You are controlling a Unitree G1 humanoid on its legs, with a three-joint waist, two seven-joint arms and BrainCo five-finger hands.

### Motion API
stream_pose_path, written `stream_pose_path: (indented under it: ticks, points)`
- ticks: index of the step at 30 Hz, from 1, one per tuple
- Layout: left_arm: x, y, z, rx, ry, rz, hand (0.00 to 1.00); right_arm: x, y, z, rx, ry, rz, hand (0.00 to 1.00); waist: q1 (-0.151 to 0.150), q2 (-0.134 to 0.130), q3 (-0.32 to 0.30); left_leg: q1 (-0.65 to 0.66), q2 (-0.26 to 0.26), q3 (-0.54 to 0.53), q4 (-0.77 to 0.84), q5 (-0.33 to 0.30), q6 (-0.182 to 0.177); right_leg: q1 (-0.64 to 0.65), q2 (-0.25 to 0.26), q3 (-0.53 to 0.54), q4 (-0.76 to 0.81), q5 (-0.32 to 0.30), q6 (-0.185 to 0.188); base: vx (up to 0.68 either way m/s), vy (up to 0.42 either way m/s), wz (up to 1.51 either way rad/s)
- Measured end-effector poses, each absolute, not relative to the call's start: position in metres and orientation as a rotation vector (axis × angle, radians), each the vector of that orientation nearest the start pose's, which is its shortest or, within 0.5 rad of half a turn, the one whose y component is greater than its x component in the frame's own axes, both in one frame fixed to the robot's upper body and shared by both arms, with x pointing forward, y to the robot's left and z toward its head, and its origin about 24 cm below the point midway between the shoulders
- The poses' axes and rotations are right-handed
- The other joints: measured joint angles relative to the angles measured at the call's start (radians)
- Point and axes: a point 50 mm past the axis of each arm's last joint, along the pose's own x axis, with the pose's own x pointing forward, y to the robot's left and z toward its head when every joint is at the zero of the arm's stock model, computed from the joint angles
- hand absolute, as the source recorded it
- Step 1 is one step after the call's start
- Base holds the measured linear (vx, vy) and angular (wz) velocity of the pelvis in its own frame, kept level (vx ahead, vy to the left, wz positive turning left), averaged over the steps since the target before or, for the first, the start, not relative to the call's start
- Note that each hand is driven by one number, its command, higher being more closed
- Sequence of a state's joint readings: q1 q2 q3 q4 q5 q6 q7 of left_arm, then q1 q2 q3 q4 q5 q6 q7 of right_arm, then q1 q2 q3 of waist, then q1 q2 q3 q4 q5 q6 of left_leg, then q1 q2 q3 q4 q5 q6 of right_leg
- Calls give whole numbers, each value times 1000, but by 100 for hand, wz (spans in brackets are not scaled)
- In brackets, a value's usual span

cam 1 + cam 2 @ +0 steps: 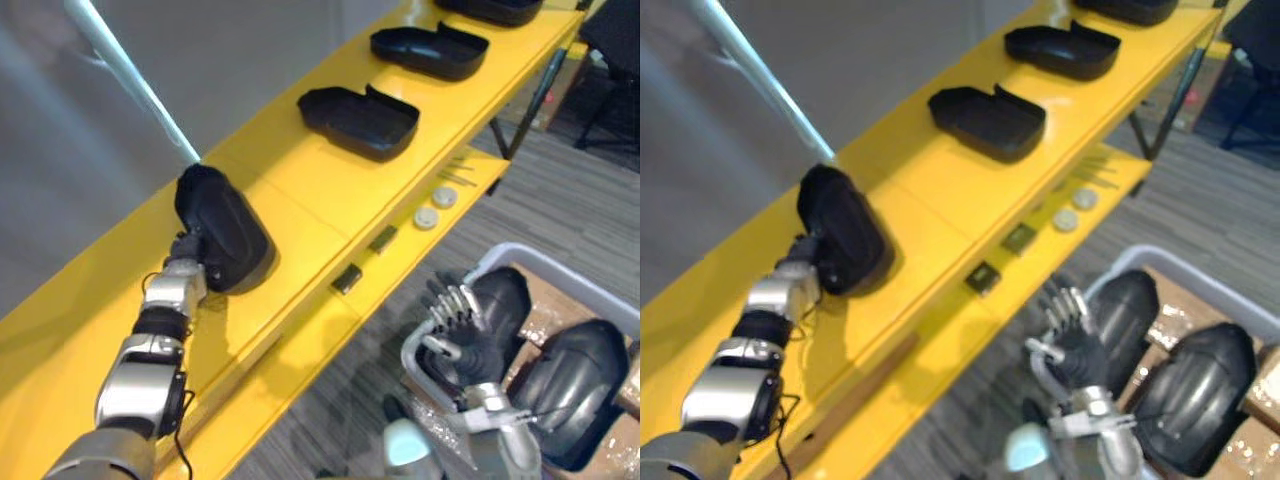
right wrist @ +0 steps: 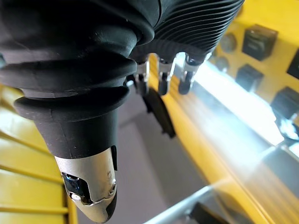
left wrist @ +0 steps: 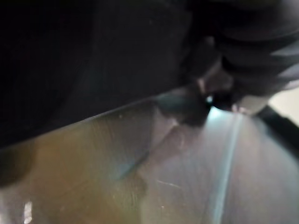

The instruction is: Walk over and take plastic housings, then place them on the shelf

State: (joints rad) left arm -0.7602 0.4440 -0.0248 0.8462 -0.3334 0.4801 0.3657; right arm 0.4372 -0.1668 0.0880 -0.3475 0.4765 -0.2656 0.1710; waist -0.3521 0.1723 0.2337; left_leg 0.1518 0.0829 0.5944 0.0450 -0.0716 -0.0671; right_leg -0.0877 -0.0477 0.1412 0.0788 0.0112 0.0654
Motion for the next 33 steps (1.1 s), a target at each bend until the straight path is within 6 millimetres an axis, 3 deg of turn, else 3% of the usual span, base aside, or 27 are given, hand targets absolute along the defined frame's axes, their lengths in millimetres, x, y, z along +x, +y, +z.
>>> stream_pose_path:
  ticks: [1, 14, 22, 25, 30, 33]
  points:
    - [361, 262, 73, 144, 522, 499, 0, 165, -172, 62, 315, -196, 131, 0, -4, 1, 1, 0, 0, 0, 0, 0, 0, 0, 0, 0, 0, 0, 0, -43, 11, -5]
    - [358, 278, 75, 109, 504, 592, 0, 165, -174, 62, 289, -188, 150, 0, -24, 15, 32, -12, -1, 19, 28, 0, 0, -16, -3, 23, 5, 10, 2, -49, 8, -5]
    - [358, 282, 81, -50, 446, 707, 0, 164, -175, 63, 287, -201, 145, 0, -27, 15, 32, -13, -1, 15, 24, 0, 0, -13, -4, 18, -2, 19, 4, -32, 14, 1]
    - [362, 286, 101, -89, 335, 802, 0, 162, -175, 63, 291, -217, 132, 0, -26, 14, 32, -15, -1, 7, 15, -1, 1, -11, -4, 2, -4, 23, 4, -54, 18, 12]
    - [372, 298, 171, -76, 47, 857, 0, 161, -175, 66, 279, -258, 120, 0, -10, 12, 32, -14, 1, -10, -6, -8, 11, 4, -2, -20, -25, 36, 7, -63, 25, 13]
    - [372, 299, 193, -98, -76, 857, 0, 164, -176, 67, 281, -285, 99, 0, 0, 6, 29, -13, 1, -16, -14, -12, 17, 20, -4, -34, -50, 51, 9, -66, 19, 13]
